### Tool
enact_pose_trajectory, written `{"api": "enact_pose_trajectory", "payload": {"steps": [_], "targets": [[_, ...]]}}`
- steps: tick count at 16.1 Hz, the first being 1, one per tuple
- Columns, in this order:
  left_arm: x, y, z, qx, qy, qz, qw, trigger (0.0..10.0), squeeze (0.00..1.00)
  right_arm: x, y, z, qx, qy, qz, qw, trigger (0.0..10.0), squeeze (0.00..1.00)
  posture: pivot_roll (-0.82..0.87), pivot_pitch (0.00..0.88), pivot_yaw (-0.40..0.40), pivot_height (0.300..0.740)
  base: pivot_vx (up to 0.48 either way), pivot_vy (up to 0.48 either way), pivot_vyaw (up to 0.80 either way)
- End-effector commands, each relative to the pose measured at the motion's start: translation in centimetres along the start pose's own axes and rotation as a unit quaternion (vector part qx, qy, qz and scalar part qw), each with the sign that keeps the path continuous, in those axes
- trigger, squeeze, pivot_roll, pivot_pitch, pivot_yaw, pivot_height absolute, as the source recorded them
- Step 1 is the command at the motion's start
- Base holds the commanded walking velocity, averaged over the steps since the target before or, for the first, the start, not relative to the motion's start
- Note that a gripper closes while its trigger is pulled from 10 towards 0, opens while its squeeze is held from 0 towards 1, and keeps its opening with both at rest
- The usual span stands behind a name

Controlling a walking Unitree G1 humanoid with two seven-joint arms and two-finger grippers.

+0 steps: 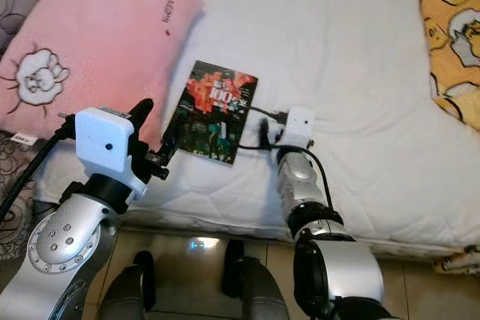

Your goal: Clean up the room

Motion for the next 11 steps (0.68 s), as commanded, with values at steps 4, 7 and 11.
{"api": "enact_pose_trajectory", "payload": {"steps": [4, 7, 11], "targets": [[0.7, -1.9, -1.1, 0.025, -0.017, 0.038, 0.999, 10.0, 0.00, 0.2, 1.3, 1.1, 0.065, 0.023, -0.045, 0.997, 10.0, 0.00, 0.46, 0.444, -0.139, 0.740, 0.000, 0.000, 0.00], [0.6, -2.8, -1.4, 0.032, -0.024, 0.051, 0.998, 10.0, 0.00, 1.5, 0.4, 0.7, 0.092, -0.003, -0.071, 0.993, 10.0, 0.00, 0.42, 0.429, -0.147, 0.740, 0.000, 0.000, 0.00], [1.0, -3.0, -1.9, 0.041, -0.035, 0.058, 0.997, 10.0, 0.00, 8.3, -3.6, 2.6, 0.090, -0.002, -0.013, 0.996, 10.0, 0.00, 0.41, 0.427, -0.153, 0.740, 0.000, 0.000, 0.00]]}}
Point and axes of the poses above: a point about 5 cm out from each wrist's last joint towards the gripper, its own x axis pointing back from the gripper into the wrist, its own y axis along the axis of the wrist's last joint, z = x × y, the point moved 2 cm from there along -x, pointing out of the wrist towards the gripper, and after that the axes turned 14 degrees about x, right-handed, at the moved point
